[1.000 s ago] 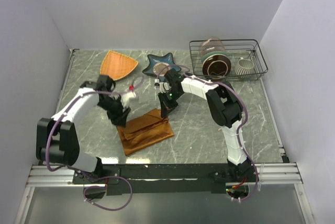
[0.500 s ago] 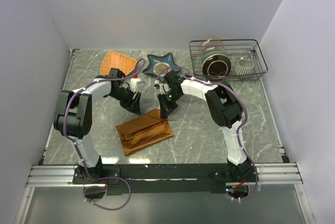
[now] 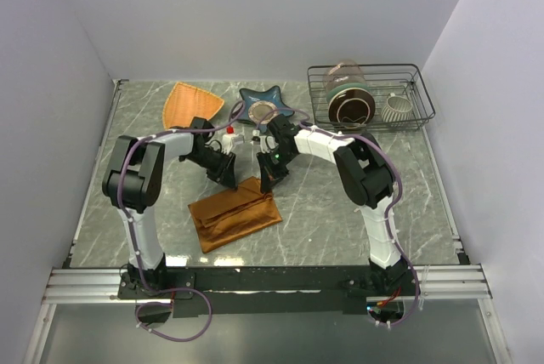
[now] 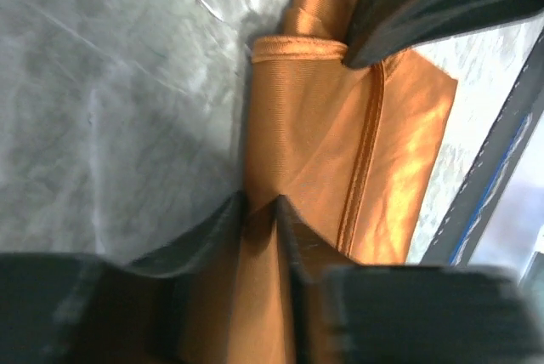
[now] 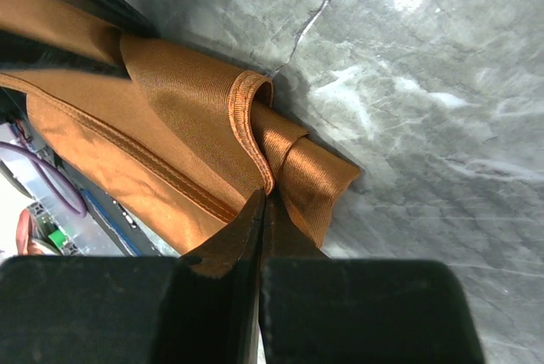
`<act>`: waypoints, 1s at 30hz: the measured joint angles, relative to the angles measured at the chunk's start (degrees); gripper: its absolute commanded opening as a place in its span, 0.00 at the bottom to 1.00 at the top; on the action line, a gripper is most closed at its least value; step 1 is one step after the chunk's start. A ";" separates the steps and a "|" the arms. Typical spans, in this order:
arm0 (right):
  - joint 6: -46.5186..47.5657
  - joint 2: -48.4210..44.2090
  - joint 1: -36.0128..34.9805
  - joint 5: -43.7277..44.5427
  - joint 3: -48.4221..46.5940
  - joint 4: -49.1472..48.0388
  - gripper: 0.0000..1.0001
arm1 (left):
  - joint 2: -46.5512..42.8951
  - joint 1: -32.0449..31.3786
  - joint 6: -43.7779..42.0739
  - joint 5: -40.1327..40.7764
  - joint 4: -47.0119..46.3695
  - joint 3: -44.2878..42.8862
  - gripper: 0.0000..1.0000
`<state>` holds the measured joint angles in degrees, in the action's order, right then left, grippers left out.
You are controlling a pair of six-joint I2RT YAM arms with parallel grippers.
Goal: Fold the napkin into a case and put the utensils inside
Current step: Move the 2/3-rectangle-folded napkin to the center of the board, then smooth out the 2/3-rectangle-folded napkin at the center of the board.
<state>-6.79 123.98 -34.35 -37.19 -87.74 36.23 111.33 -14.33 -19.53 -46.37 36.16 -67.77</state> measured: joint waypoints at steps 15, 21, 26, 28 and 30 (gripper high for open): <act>1.88 1.40 4.15 3.89 -11.32 2.38 0.00 | 10.38 1.62 2.73 -1.16 -2.32 -16.85 0.29; 2.95 4.92 4.87 5.86 -15.50 2.34 0.00 | 12.79 3.63 0.46 -0.70 -1.14 -22.53 0.55; 3.23 7.54 5.16 6.29 -15.43 2.29 0.00 | 7.52 5.46 -1.46 0.48 -0.76 -16.17 0.54; 3.32 7.52 5.31 6.60 -15.43 2.08 0.00 | 3.89 5.75 -2.01 1.33 -0.39 -13.09 0.51; 3.32 7.52 5.35 6.60 -15.43 2.01 0.00 | 0.02 5.70 -2.12 2.03 -0.17 -10.40 0.46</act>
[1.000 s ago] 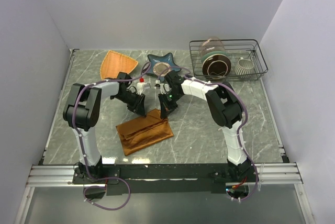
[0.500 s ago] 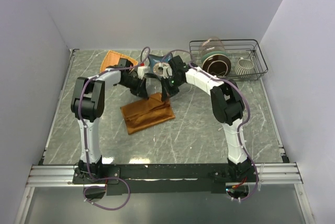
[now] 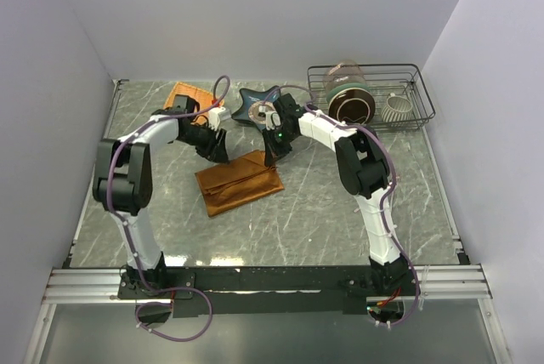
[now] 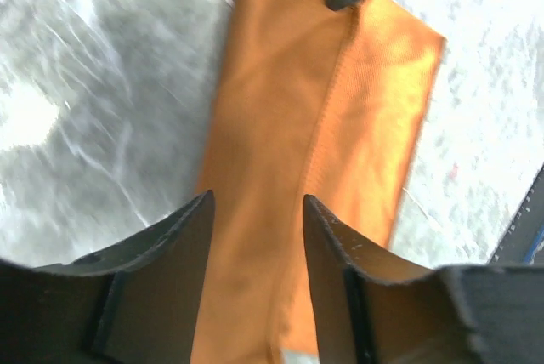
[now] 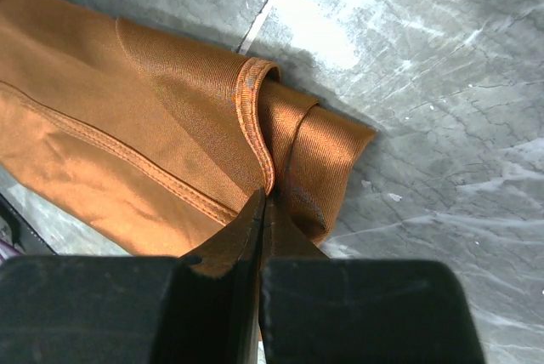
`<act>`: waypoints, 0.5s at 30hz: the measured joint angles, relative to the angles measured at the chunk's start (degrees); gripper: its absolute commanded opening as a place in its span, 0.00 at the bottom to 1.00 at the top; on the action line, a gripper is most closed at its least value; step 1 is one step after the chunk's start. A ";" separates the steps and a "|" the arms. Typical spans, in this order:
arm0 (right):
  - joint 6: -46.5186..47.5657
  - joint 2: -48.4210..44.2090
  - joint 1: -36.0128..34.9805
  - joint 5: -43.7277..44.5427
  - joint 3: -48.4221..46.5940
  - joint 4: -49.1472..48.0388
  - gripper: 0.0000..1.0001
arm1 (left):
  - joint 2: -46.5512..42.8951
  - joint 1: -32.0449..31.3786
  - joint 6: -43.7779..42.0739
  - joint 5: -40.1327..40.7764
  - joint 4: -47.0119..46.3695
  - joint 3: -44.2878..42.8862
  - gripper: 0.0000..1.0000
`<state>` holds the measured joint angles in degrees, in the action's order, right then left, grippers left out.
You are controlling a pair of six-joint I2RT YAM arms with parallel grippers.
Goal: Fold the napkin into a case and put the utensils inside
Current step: Smooth out the 2/3-rectangle-folded napkin at the center of the board.
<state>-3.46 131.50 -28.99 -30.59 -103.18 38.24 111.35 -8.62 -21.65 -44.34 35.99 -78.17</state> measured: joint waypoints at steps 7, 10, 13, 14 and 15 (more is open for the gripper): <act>-0.09 0.00 0.04 0.70 0.00 -0.07 0.00 | -4.61 -0.50 0.04 2.45 2.45 3.06 0.37; -0.50 0.00 0.17 0.79 0.09 -0.17 0.00 | -3.93 -0.15 0.15 3.80 4.02 4.50 0.38; -1.03 -0.02 0.37 0.59 0.44 -0.66 0.00 | -2.80 0.48 0.50 5.33 4.13 5.25 0.37; -1.22 -0.02 0.42 0.50 0.50 -0.76 0.00 | -2.45 0.72 0.55 5.88 4.11 5.40 0.36; -1.38 -0.02 0.44 0.46 0.55 -0.85 0.00 | -1.97 0.96 0.52 6.38 4.00 5.51 0.36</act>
<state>-4.84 131.48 -28.56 -30.13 -102.63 37.39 109.38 -7.66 -21.12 -37.95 39.99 -72.66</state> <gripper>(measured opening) 0.008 0.370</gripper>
